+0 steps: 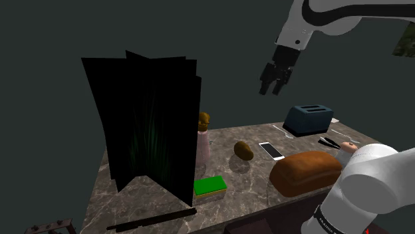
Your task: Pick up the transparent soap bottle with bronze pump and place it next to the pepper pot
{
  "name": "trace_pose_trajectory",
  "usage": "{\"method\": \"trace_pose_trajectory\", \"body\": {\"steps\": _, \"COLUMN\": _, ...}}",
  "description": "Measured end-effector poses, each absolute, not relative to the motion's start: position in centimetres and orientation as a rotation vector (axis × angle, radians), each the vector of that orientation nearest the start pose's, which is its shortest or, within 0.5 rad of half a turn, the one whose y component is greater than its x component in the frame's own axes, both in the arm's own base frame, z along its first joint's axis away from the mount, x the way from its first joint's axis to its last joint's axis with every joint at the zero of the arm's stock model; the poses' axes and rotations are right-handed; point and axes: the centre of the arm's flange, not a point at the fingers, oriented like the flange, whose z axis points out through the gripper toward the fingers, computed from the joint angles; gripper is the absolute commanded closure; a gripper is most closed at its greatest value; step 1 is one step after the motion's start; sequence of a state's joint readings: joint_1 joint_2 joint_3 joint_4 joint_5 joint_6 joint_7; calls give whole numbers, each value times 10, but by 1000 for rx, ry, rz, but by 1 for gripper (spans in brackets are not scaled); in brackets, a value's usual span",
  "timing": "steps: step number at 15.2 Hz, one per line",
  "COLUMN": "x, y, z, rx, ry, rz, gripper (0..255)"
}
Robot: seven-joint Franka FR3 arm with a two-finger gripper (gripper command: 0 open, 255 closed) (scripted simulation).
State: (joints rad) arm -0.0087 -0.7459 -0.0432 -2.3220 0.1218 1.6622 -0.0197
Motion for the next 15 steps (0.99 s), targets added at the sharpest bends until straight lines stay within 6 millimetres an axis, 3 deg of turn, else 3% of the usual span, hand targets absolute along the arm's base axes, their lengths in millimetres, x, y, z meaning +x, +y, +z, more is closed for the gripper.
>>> {"method": "trace_pose_trajectory", "body": {"steps": 3, "x": 341, "y": 0, "z": 596, "rx": -2998, "ry": 25, "rz": -126, "gripper": 0}}
{"method": "trace_pose_trajectory", "body": {"steps": 15, "x": 466, "y": 87, "z": 537, "rx": -3072, "ry": -143, "rz": -45, "gripper": 0}}
